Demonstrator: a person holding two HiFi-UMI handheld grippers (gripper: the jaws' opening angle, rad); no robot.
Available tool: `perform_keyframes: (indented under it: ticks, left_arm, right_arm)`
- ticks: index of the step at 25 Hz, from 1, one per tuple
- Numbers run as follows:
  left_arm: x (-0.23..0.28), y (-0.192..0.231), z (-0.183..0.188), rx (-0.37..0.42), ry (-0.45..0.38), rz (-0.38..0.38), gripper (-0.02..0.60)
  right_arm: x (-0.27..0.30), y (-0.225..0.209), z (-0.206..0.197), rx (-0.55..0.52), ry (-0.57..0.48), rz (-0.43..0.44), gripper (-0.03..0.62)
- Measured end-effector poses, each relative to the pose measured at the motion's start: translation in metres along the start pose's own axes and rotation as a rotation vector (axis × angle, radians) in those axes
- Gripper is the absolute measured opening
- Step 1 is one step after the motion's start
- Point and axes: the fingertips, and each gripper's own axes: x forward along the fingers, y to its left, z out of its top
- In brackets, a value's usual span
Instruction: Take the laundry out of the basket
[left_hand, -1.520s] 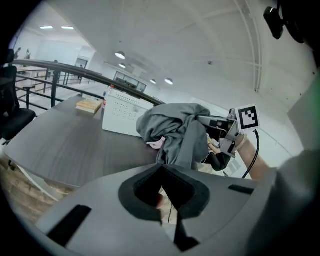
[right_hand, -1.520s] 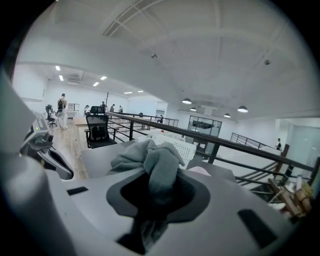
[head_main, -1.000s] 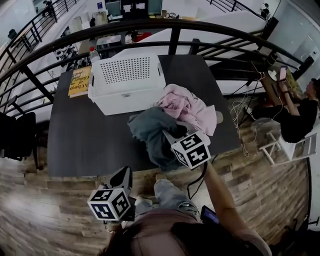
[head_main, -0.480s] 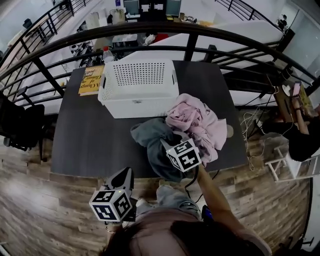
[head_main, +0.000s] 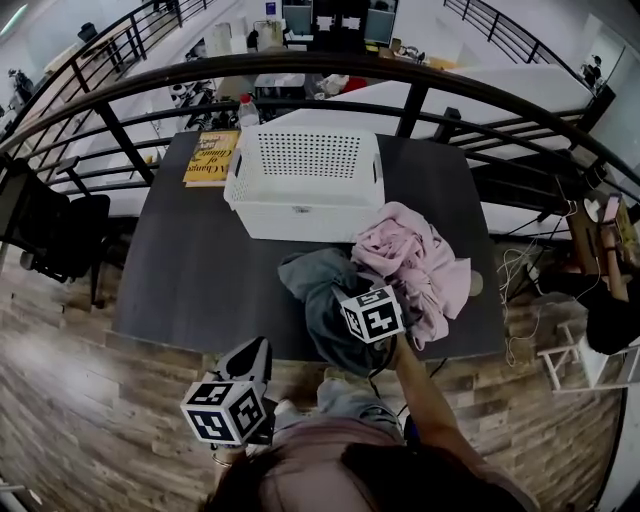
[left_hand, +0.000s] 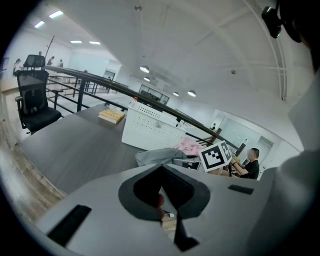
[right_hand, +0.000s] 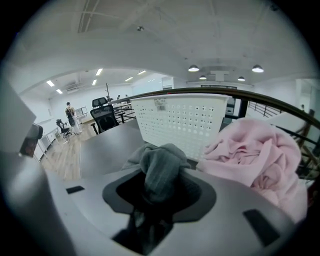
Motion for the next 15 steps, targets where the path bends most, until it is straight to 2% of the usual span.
perform_keyframes:
  ticks: [6,15]
  left_arm:
    - [-0.014,0.001,-0.006,0.006,0.003,-0.013,-0.003]
    - [-0.051,0.010,-0.019,0.055,0.031,-0.060,-0.003]
  right_arm:
    - [-0.008,0.004,-0.002,0.034,0.005,-0.011,0.204]
    - [-0.038,0.008,-0.001,0.059,-0.054,-0.123,0.206]
